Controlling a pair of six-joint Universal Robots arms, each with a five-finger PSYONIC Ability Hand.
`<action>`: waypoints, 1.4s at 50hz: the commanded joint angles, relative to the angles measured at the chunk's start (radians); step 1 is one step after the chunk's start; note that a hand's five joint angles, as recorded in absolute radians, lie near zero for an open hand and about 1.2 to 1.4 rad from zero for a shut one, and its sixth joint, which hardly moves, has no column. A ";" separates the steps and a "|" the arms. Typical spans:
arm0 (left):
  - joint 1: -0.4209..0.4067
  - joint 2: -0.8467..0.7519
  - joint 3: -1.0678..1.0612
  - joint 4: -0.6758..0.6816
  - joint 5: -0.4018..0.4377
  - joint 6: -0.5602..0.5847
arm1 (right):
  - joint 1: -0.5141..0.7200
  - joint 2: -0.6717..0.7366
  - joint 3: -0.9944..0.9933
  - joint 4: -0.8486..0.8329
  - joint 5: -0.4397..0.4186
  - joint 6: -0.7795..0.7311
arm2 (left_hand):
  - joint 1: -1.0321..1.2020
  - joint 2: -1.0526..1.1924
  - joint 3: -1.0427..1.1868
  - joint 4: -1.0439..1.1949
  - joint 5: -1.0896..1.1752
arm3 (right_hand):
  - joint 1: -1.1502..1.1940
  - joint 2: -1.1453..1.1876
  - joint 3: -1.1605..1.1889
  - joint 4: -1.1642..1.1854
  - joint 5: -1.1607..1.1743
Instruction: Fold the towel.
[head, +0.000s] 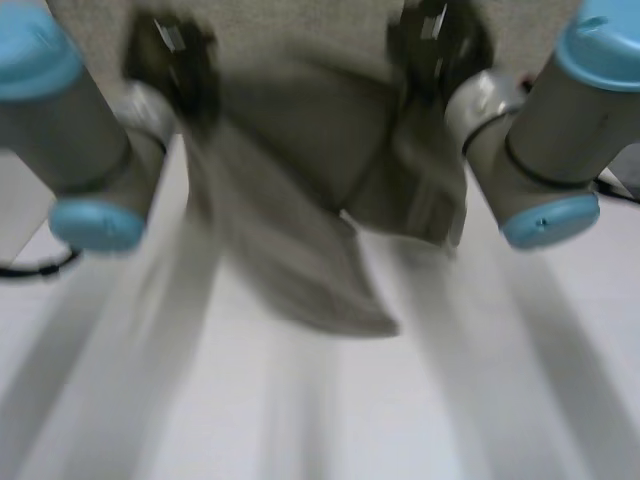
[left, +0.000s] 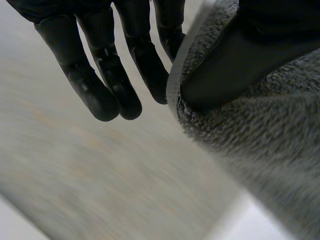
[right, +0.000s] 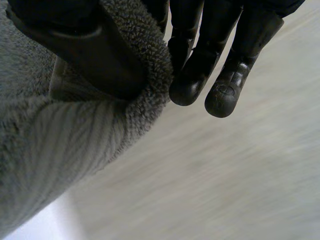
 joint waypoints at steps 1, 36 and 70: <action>0.032 0.077 0.205 0.070 -0.035 -0.249 | -0.025 -0.148 0.133 -0.375 0.004 0.013 | -0.051 -0.119 -0.152 -0.123 -0.286 | 0.072 0.097 0.062 0.056 0.051; -0.068 0.123 -0.743 0.034 0.092 -0.029 | -0.108 -0.001 0.337 0.517 -0.179 -0.101 | -0.051 -0.119 -0.152 -0.123 -0.286 | 0.072 0.097 0.062 0.056 0.051; -0.129 0.062 -0.617 0.110 0.080 -0.028 | -0.045 -0.285 0.730 0.186 -0.073 0.214 | -0.051 -0.119 -0.152 -0.123 -0.286 | -1.150 -1.125 -1.159 -1.166 -1.171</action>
